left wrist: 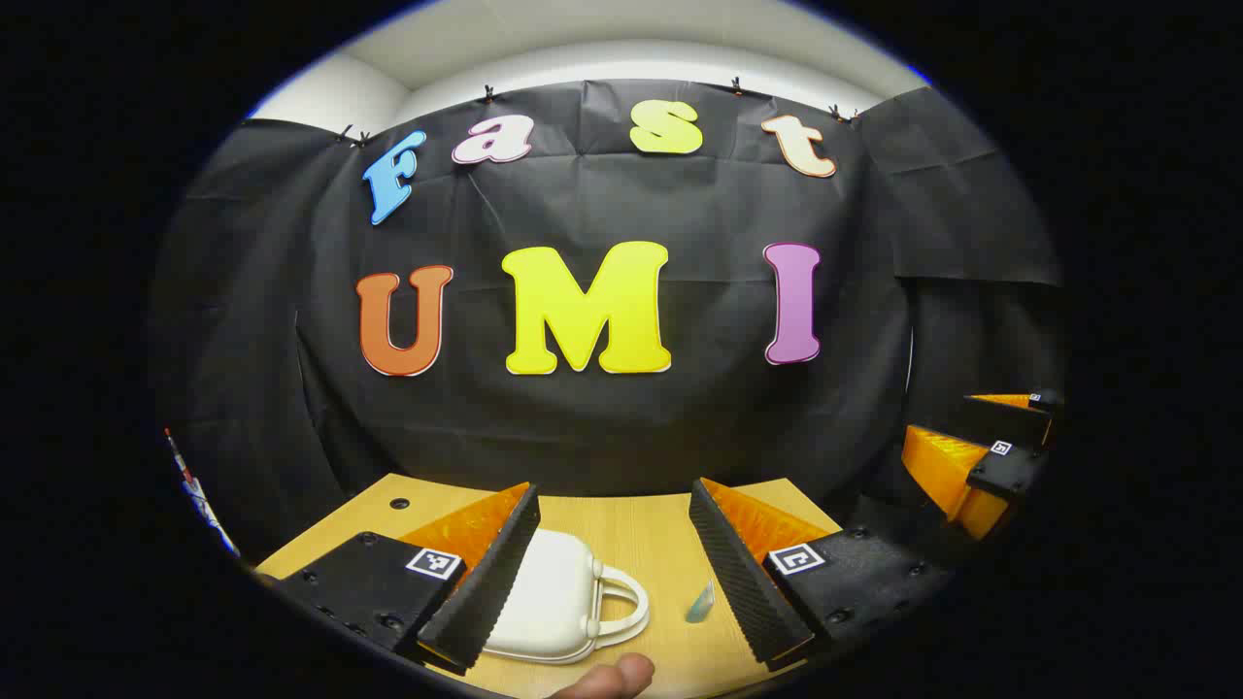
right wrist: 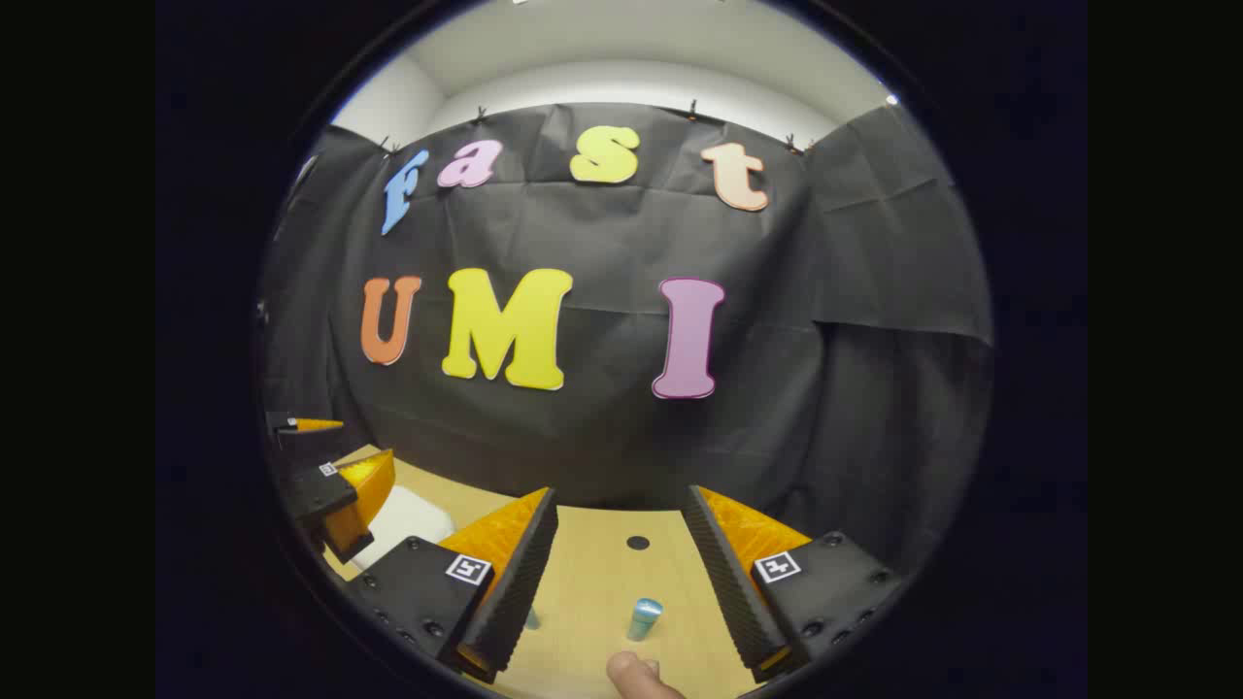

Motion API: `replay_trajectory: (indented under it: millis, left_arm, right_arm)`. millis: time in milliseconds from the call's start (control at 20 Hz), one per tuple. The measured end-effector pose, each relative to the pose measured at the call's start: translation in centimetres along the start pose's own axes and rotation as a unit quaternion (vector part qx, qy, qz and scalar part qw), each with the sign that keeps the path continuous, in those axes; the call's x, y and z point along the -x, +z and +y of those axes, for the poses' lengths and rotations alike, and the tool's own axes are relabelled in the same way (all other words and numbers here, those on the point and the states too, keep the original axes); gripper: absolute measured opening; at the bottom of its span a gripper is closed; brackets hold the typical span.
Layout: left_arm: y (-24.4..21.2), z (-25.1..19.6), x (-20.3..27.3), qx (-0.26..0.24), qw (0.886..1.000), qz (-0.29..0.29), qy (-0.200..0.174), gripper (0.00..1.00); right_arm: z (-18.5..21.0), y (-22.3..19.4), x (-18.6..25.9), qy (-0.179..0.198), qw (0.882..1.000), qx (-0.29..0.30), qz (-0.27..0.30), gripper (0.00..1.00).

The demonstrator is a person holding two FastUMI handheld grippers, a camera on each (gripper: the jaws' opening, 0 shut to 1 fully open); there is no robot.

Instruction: First open the suitcase, pack the skin care products into it, and then close the suitcase.

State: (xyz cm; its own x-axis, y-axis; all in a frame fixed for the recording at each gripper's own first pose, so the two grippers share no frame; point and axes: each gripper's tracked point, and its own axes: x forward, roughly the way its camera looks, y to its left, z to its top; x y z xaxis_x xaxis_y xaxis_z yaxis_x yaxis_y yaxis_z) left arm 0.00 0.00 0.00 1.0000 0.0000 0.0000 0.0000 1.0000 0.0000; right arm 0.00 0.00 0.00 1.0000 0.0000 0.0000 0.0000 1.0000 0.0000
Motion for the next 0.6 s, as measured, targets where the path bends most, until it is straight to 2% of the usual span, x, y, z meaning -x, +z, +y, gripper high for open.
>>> replay_trajectory:
  millis: [250,600]
  left_arm:
    - [0.9,-0.7,0.4,0.008,1.0,-0.012,-0.001,0.99]
    - [-0.5,-0.2,1.2,0.022,1.0,0.006,0.007,0.99]
  right_arm:
    - [-1.5,0.1,-0.6,-0.008,1.0,-0.014,-0.003,0.8]
    - [-0.7,-1.0,0.7,0.003,1.0,-0.006,0.007,0.8]
